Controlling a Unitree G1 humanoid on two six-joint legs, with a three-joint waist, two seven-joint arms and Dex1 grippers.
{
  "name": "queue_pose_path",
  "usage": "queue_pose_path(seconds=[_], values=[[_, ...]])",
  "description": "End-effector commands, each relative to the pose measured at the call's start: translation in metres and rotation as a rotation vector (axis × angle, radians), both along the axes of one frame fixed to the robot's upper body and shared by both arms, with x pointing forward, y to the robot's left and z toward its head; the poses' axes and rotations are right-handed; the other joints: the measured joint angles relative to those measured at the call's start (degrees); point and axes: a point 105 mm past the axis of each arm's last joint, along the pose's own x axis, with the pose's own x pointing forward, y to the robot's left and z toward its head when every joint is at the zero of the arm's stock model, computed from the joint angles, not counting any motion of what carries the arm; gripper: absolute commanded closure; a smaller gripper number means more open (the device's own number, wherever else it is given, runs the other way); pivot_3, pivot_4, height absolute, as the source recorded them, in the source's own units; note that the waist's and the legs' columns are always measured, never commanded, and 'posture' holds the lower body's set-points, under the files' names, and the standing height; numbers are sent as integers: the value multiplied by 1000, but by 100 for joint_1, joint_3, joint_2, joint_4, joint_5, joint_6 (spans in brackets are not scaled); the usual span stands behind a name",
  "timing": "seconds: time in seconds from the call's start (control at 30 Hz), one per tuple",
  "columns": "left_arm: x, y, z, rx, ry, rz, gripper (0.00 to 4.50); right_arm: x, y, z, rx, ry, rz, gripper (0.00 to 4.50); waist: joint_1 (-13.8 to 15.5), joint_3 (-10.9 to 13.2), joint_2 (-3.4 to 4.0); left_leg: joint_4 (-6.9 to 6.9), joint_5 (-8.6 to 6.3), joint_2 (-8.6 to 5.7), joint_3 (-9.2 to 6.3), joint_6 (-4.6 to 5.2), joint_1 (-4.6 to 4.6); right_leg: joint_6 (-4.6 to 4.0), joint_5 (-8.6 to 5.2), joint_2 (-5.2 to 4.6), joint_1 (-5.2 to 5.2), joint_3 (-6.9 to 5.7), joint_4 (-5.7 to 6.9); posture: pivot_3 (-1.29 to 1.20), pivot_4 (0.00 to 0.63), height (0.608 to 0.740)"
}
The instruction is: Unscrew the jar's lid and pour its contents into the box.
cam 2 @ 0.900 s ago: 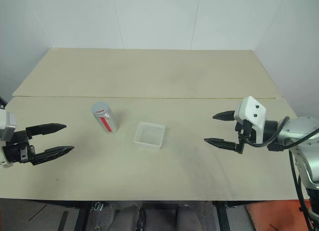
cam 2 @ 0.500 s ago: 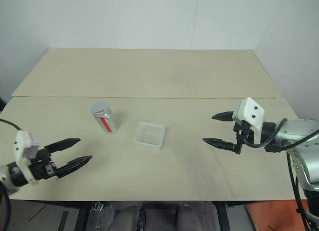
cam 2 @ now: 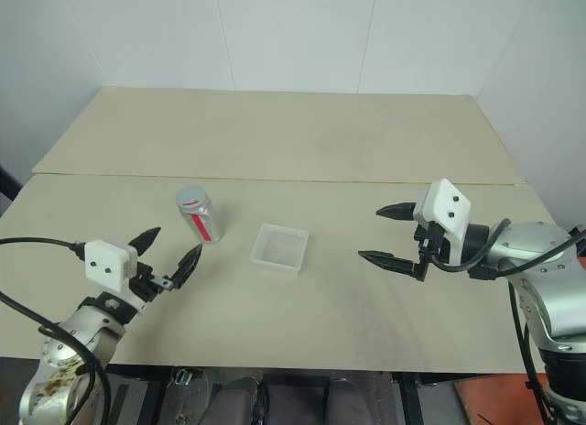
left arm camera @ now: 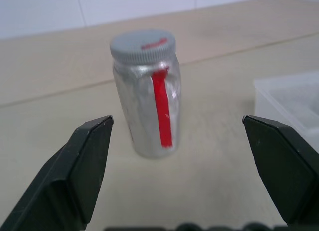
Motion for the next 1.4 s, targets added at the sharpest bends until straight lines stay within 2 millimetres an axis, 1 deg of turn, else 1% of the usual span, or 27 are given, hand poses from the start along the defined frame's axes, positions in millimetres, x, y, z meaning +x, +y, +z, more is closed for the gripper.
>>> queue_pose_path(seconds=[0.03,0.37,0.57,0.87,1.03,1.27,1.4], values=[[7,-2,0,7,-22,14,0,-4,7,11,1,-56,28,14,-6,0,0,-1,0,0,0,0,0,0,0,0,0,1,-1,0,150,740],[28,-10,-9,-15,-20,67,0,-6,12,12,5,-69,40,14,29,0,0,4,-1,-2,0,2,-4,2,1,-1,0,-3,-2,0,150,740],[29,-19,-11,-28,-29,62,0,-11,17,18,30,-77,53,14,22,0,0,3,-1,-2,0,2,-10,2,1,0,-6,-3,-2,0,150,740],[47,-24,-12,-47,-43,112,0,-13,19,21,31,-93,60,14,33,0,-1,7,-1,-4,-1,2,-10,4,2,-1,-4,-4,-2,0,150,740],[52,-29,-13,-57,-41,108,0,-14,22,25,35,-108,67,14,30,0,-1,7,-1,-4,-1,2,-14,4,2,0,-6,-4,-2,0,150,740],[59,-30,-17,-99,-27,144,0,-17,24,27,42,-116,80,14,32,0,-1,8,-1,-4,-1,2,-13,4,2,-1,-6,-4,-1,0,150,740],[65,-36,-18,-113,-22,128,0,-18,26,30,41,-128,91,14,38,0,-1,9,-1,-6,-2,2,-15,5,3,-1,-6,-6,-1,0,150,740]])
